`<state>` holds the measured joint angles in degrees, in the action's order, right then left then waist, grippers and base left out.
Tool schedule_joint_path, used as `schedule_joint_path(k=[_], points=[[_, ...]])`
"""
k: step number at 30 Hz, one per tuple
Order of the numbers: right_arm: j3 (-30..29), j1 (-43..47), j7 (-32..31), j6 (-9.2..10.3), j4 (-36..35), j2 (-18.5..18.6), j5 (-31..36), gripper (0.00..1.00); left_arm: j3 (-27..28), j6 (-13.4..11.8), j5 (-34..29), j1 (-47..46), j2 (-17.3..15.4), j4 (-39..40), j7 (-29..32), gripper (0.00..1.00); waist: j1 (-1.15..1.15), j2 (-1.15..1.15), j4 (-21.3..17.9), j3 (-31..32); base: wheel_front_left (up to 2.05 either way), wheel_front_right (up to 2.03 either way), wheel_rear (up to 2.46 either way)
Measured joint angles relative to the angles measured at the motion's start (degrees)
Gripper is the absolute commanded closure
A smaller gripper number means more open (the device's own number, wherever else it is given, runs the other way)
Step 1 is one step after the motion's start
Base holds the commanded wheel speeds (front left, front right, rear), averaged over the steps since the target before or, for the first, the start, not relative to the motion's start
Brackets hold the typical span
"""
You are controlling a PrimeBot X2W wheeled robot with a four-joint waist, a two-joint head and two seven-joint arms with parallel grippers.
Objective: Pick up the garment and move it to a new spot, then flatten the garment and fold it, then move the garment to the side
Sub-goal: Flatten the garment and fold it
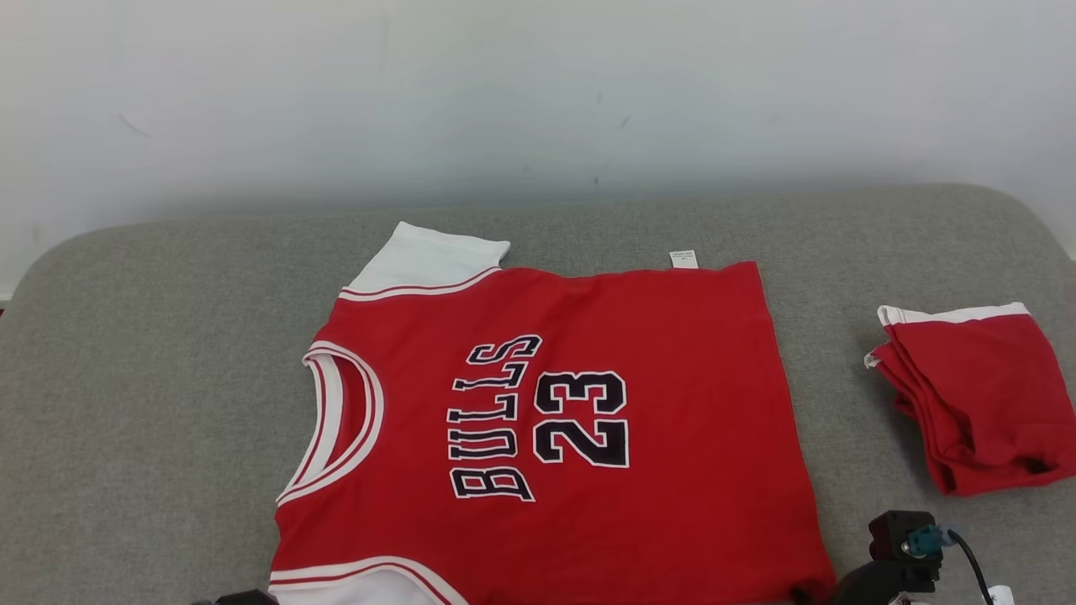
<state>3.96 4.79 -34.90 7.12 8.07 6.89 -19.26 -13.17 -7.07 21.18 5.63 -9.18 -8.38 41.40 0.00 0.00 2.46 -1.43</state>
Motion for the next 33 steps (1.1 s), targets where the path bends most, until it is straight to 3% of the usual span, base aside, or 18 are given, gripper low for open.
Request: schedule_joint_path(k=[3, 5, 6, 7, 8, 18, 33], points=[[-0.43, -0.83, -0.43, 0.00, 0.46, -0.16, 0.08, 0.30, 0.14, 0.00, 0.01, -0.01, 0.05, 0.14, 0.02, 1.00, 0.00, 0.00, 0.07, -0.23, 0.00, 0.00, 0.00], [-0.64, -0.87, -0.69, 0.01, 0.88, -0.20, 0.09, 0.51, 0.22, 0.00, 0.01, -0.02, 0.08, 0.18, 0.42, 1.00, 0.00, 0.00, 0.12, -0.36, 0.00, 0.00, 0.00], [-0.67, -0.87, -0.94, 0.01, 1.00, -0.22, 0.15, 0.56, 0.26, 0.00, 0.00, -0.02, 0.09, 0.19, 0.42, 1.00, 0.00, 0.00, 0.14, -0.41, 0.00, 0.00, 0.00], [-0.75, -0.87, -0.96, 0.00, 1.03, -0.25, 0.15, 0.83, 0.30, 0.00, 0.00, -0.03, 0.11, 0.21, 0.42, 1.00, 0.00, 0.00, 0.16, -0.45, 0.00, 0.00, 0.00], [-0.78, -0.88, -0.98, 0.00, 1.05, -0.27, 0.15, 1.00, 0.33, 0.00, 0.00, -0.04, 0.14, 0.21, 0.43, 1.00, 0.00, 0.00, 0.19, -0.49, 0.00, 0.00, 0.00], [-1.94, -0.70, -1.46, 0.01, -1.12, -0.86, -0.76, 1.00, 1.47, -0.04, 0.25, -0.04, 0.63, 2.36, 0.88, 1.00, 0.00, 0.00, 0.39, -0.32, 0.00, 0.00, 0.00], [-4.37, 0.41, -1.48, -1.09, -11.99, -1.37, -5.95, 1.00, 3.67, -0.05, 0.62, -1.64, 1.79, 14.94, -3.21, 1.00, 0.00, 0.00, 0.60, 0.83, 0.00, 0.00, 0.00]])
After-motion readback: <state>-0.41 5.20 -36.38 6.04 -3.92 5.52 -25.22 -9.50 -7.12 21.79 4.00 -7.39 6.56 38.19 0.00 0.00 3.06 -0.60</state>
